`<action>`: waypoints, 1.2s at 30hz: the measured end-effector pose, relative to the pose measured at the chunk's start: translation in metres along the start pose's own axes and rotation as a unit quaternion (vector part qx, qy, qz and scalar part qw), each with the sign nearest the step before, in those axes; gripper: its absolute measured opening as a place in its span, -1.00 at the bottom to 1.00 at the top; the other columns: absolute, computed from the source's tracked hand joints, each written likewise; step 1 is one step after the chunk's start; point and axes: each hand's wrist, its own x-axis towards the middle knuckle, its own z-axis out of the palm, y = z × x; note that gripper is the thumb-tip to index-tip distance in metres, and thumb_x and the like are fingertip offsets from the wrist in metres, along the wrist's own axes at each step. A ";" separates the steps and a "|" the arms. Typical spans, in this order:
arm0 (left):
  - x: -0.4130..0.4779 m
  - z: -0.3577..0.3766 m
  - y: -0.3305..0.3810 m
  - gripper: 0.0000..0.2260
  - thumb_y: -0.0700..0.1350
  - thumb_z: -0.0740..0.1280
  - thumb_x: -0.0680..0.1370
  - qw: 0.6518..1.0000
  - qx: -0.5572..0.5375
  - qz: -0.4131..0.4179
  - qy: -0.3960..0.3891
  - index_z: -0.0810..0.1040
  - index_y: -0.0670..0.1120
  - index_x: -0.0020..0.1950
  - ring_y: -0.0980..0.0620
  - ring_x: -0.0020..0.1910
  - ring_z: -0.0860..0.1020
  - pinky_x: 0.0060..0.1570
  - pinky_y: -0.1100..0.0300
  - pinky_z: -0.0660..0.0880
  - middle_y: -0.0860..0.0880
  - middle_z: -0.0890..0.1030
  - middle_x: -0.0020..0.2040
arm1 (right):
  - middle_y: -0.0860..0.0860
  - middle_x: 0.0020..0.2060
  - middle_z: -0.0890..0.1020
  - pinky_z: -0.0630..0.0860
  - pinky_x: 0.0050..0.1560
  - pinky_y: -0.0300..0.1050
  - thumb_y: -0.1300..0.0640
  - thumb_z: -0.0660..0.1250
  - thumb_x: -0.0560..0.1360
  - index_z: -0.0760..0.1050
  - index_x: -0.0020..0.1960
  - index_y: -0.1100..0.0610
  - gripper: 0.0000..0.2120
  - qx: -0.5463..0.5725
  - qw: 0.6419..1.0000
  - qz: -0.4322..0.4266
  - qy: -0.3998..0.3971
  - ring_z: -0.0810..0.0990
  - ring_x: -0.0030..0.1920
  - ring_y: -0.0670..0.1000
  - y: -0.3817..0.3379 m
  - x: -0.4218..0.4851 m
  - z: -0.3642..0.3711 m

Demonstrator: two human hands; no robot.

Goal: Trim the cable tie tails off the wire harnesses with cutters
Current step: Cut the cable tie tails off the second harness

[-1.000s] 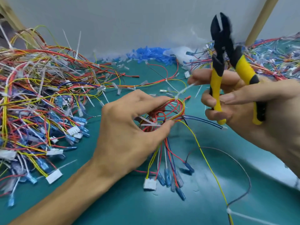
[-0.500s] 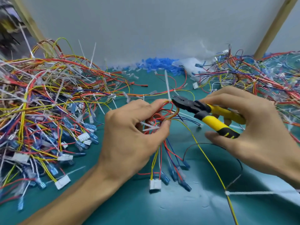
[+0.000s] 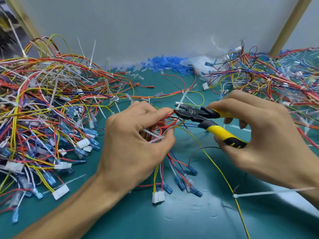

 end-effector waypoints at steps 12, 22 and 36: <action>0.000 0.000 0.000 -0.78 -0.22 0.52 0.42 0.999 -0.028 -0.031 -0.024 0.78 -0.04 0.04 0.04 -0.19 0.59 -0.14 0.27 0.46 0.03 0.62 -0.19 | -0.09 -0.07 0.55 0.35 -0.12 -0.29 0.32 0.59 0.27 0.63 0.17 0.06 -0.50 0.011 1.000 -0.003 0.005 0.53 -0.12 0.00 -0.001 -0.001 0.004; -0.001 0.001 0.006 -0.73 -0.25 0.52 0.40 0.998 -0.048 -0.033 -0.029 0.70 0.10 -0.04 0.13 -0.27 0.55 -0.22 0.34 0.42 0.05 0.60 -0.23 | -0.07 -0.03 0.52 0.36 -0.08 -0.29 0.23 0.51 0.33 0.58 0.17 0.10 -0.59 -0.021 1.000 -0.022 0.006 0.47 -0.10 -0.01 -0.002 -0.003 0.004; -0.002 0.005 0.007 -0.70 -0.28 0.49 0.35 0.996 -0.065 -0.051 -0.042 0.75 0.04 -0.02 0.11 -0.27 0.57 -0.22 0.35 0.44 0.07 0.61 -0.21 | 0.01 -0.46 0.35 0.30 -0.43 0.07 0.23 0.44 0.32 0.40 -0.19 0.07 -0.78 -0.023 0.994 0.021 -0.108 0.31 -0.40 0.08 -0.007 -0.002 -0.003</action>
